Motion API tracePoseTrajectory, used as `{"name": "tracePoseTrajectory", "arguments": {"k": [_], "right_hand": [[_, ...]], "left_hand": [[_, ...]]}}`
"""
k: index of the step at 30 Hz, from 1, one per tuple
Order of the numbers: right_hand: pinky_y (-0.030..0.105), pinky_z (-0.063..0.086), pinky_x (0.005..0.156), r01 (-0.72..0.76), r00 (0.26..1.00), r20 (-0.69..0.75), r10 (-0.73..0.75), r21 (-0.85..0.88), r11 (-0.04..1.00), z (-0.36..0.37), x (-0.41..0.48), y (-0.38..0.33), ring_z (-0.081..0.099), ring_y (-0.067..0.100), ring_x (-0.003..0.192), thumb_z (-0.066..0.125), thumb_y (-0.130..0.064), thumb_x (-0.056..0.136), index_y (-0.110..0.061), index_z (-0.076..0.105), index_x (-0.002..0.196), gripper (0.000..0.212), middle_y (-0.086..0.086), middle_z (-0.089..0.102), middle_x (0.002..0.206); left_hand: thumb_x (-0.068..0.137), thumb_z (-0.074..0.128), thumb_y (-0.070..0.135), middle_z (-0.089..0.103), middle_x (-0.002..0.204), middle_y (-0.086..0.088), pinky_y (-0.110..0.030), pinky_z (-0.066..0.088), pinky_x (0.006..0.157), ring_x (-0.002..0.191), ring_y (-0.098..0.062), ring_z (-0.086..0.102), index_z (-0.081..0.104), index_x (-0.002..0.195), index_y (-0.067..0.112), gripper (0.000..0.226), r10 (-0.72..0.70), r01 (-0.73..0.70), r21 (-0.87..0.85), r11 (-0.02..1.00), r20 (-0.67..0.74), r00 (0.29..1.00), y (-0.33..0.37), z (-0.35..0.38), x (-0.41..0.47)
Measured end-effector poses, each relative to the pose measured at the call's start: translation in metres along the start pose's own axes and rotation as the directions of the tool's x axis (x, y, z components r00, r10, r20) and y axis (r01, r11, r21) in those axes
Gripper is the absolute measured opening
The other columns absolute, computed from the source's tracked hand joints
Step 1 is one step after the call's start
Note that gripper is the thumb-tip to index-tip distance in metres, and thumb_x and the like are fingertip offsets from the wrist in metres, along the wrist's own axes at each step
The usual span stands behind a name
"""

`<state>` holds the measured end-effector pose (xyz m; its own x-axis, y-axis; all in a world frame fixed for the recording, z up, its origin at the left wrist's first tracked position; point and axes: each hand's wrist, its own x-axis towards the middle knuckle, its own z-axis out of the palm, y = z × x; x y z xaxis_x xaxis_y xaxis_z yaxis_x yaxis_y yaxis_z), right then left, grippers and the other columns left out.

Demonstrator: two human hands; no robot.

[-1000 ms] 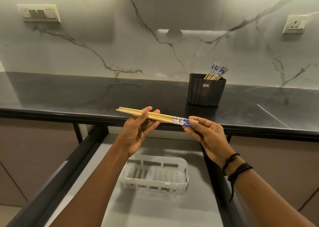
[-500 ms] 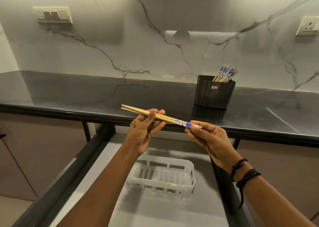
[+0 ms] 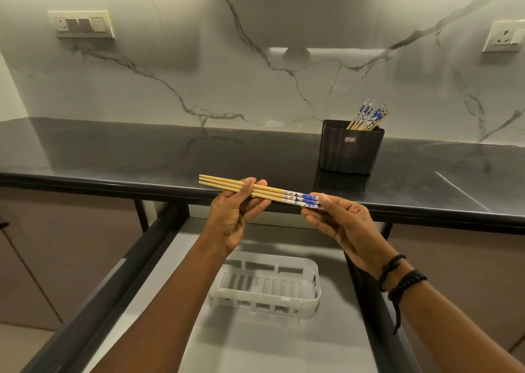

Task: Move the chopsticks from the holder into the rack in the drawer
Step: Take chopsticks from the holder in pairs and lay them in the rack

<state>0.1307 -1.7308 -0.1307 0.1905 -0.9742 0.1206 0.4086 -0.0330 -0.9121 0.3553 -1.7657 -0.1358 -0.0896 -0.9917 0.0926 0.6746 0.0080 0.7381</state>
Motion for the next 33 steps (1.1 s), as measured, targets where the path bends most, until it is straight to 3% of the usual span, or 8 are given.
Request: {"name": "tracePoseTrajectory", "arguments": {"k": [13,22,28,33], "right_hand": [[0.025,0.060,0.075,-0.005,0.999,0.045,-0.007,0.255,0.967,0.003,0.002,0.005,0.071,0.026,0.102,0.063,-0.028,0.083,-0.015,0.074,0.109,0.030,0.022,0.069,0.117],[0.026,0.061,0.074,0.037,0.995,-0.092,-0.036,0.019,0.999,-0.003,0.008,0.007,0.071,0.030,0.101,0.055,-0.011,0.095,-0.003,0.070,0.110,0.022,0.021,0.071,0.111],[0.019,0.059,0.069,0.083,0.993,-0.070,-0.097,-0.174,0.981,0.002,0.004,0.009,0.074,0.020,0.089,0.073,-0.017,0.072,-0.009,0.073,0.100,0.029,0.013,0.076,0.098],[0.020,0.060,0.069,0.026,0.993,-0.106,-0.043,-0.155,0.988,-0.001,0.005,0.009,0.075,0.019,0.084,0.072,-0.008,0.071,-0.004,0.073,0.095,0.024,0.012,0.077,0.093]], "left_hand": [[0.082,0.068,0.011,0.071,0.109,-0.021,-0.031,0.061,0.065,0.098,-0.031,0.071,0.067,0.101,0.002,0.021,-0.113,0.113,-0.109,0.988,0.006,0.994,-0.003,-0.004,0.001],[0.089,0.063,0.009,0.072,0.104,-0.020,-0.032,0.061,0.068,0.095,-0.030,0.072,0.064,0.104,0.000,0.018,-0.074,0.076,0.013,0.997,-0.087,0.993,-0.004,-0.004,0.005],[0.091,0.062,0.009,0.072,0.105,-0.021,-0.032,0.061,0.067,0.096,-0.030,0.071,0.062,0.109,-0.003,0.022,-0.103,0.106,0.034,0.994,-0.086,0.991,-0.005,-0.006,0.004],[0.089,0.064,0.007,0.071,0.105,-0.022,-0.032,0.061,0.067,0.097,-0.030,0.071,0.062,0.110,-0.004,0.024,-0.174,0.179,0.057,0.982,-0.078,0.982,0.001,-0.009,0.000]]}}
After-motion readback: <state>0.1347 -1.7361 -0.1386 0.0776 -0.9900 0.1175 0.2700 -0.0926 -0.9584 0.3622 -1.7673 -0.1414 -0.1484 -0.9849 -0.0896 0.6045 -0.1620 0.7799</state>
